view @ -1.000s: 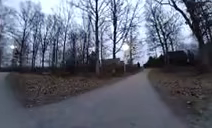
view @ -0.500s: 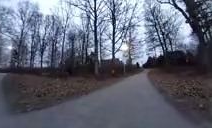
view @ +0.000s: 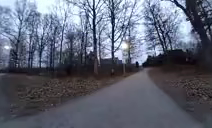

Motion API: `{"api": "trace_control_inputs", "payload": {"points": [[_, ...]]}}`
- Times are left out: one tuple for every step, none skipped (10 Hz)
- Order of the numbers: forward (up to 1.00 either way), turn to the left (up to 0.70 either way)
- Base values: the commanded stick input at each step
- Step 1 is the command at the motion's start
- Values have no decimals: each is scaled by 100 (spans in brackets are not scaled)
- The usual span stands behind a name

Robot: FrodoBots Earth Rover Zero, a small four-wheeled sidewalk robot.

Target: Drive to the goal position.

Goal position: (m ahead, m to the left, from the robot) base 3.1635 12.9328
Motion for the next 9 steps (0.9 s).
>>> {"api": "trace_control_inputs", "payload": {"points": [[70, -4], [70, -25], [70, -35], [70, -35], [70, -35], [70, -35], [70, -35], [70, -35], [70, -35]]}}
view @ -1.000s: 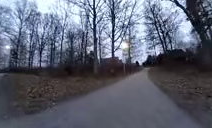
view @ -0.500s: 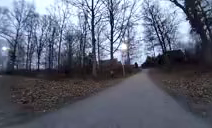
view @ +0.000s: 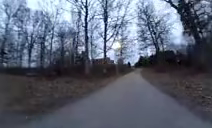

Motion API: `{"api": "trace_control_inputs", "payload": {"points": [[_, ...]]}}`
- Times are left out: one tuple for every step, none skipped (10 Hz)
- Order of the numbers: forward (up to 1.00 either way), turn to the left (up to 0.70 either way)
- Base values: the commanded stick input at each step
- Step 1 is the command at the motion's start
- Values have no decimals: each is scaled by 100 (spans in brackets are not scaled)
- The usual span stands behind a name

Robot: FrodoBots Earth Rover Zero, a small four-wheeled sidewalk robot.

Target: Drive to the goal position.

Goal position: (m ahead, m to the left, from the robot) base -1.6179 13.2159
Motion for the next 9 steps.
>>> {"api": "trace_control_inputs", "payload": {"points": [[70, -35], [70, -21], [70, 0], [70, 0], [70, 0], [70, 0], [70, 0], [70, 0], [70, 0]]}}
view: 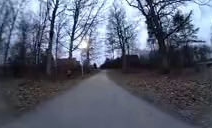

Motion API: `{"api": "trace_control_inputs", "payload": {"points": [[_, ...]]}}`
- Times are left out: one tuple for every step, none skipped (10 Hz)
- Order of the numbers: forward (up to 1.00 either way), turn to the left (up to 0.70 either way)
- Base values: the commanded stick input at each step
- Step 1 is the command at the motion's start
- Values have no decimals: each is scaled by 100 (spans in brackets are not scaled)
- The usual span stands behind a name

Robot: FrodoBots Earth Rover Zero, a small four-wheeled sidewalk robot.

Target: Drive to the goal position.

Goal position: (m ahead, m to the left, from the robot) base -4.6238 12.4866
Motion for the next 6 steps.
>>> {"api": "trace_control_inputs", "payload": {"points": [[70, 0], [70, 0], [70, 0], [70, 0], [70, 0], [70, 0]]}}
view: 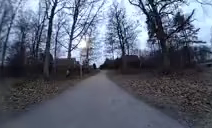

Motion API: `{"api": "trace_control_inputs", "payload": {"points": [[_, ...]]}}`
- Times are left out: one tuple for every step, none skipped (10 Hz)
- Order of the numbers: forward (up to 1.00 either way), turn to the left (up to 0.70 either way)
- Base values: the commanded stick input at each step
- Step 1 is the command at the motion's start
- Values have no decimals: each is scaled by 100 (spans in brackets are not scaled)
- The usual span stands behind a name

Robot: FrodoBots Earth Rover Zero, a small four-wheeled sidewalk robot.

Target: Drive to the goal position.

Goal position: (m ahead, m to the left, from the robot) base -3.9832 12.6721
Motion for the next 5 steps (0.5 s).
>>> {"api": "trace_control_inputs", "payload": {"points": [[70, 0], [70, 14], [70, 35], [70, 20], [70, 0]]}}
